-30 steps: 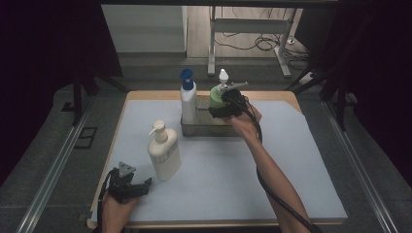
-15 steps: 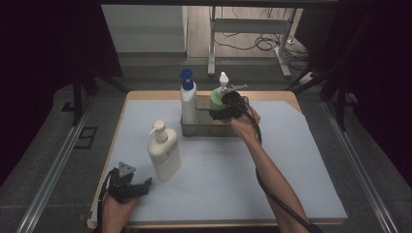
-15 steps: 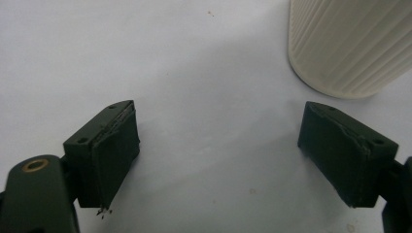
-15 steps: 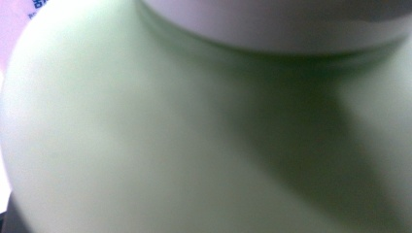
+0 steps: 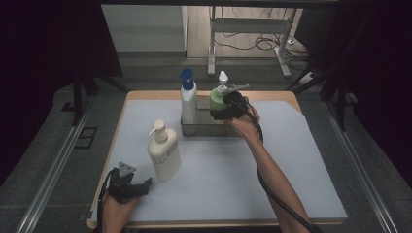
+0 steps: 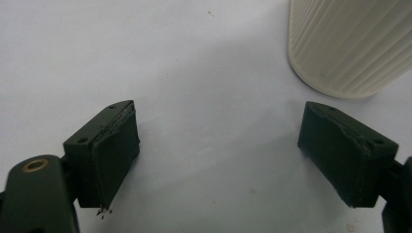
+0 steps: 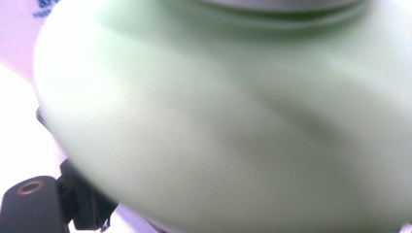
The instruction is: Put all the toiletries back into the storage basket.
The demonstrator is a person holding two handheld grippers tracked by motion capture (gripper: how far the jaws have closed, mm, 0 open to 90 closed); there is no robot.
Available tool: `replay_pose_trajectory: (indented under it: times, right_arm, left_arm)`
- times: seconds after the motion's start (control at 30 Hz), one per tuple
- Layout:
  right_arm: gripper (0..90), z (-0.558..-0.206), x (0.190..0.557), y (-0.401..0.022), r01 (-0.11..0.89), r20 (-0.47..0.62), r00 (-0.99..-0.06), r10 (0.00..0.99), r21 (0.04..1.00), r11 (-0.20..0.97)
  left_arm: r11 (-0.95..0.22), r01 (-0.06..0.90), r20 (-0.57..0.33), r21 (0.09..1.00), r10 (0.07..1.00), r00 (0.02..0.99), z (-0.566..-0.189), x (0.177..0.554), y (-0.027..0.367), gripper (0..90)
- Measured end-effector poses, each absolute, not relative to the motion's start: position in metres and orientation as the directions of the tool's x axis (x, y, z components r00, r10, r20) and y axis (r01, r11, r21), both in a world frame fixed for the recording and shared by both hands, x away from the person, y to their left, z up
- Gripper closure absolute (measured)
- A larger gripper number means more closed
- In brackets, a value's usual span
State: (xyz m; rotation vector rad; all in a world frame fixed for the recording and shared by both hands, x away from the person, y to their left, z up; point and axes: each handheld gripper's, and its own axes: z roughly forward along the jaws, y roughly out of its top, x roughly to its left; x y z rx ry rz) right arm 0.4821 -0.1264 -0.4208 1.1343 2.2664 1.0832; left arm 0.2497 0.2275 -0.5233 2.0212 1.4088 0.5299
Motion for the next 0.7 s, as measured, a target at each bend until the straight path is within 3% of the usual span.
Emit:
replay_pose_trajectory:
  times: [0.53, 0.7]
  right_arm:
    - [4.9, -0.409, 0.462, -0.143, 0.492, 0.015, -0.638, 0.77, 0.777, 0.393]
    - [8.3, -0.407, 0.455, -0.152, 0.494, 0.017, -0.635, 0.772, 0.777, 0.39]
  left_arm:
    - [-0.247, 0.691, -0.019, 0.679, 0.935, 0.353, -0.523, 0.25, 0.228, 14.6]
    - [-0.246, 0.69, -0.02, 0.681, 0.935, 0.353, -0.523, 0.25, 0.227, 14.6]
